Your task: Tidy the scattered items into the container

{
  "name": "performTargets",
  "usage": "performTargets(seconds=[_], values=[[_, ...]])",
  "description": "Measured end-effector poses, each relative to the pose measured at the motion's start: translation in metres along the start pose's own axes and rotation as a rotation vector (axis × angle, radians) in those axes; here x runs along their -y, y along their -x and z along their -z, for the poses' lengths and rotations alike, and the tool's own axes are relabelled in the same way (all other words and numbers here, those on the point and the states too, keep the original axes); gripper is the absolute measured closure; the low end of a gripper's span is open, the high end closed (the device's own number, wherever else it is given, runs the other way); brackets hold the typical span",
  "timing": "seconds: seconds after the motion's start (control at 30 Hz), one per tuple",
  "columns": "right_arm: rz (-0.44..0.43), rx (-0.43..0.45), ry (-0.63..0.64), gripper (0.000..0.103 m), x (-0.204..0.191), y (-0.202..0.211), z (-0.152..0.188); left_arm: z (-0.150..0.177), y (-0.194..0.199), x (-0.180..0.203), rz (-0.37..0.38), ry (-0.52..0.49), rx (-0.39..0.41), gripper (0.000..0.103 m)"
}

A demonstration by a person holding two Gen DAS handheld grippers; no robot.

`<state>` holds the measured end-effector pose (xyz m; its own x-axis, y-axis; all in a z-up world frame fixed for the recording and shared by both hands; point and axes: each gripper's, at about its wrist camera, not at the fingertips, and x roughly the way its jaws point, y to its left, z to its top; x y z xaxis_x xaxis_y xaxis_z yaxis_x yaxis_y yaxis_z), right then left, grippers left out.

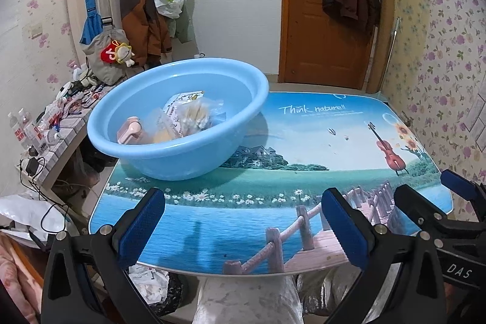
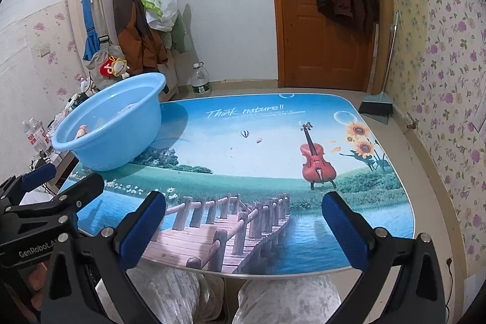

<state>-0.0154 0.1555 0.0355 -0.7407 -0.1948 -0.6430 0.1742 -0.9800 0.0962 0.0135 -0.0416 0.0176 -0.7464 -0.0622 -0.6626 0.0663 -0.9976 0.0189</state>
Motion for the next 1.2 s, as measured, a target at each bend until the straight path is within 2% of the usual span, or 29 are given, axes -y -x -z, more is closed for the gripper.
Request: performTargets(seconds=[0.4, 0.7, 1.2], values=[[0.018, -0.056, -0.021, 0.0, 0.011, -0.01, 0.002, 0.0, -0.013, 0.01, 0.011, -0.033, -0.06, 0.0], [0.029, -0.08, -0.057, 0.0, 0.019, -0.009, -0.004, -0.003, -0.014, 0.017, 0.015, -0.05, -0.073, 0.0], [0.025, -0.071, -0.056, 0.0, 0.017, -0.005, -0.003, -0.003, -0.011, 0.014, 0.01, -0.047, -0.067, 0.0]])
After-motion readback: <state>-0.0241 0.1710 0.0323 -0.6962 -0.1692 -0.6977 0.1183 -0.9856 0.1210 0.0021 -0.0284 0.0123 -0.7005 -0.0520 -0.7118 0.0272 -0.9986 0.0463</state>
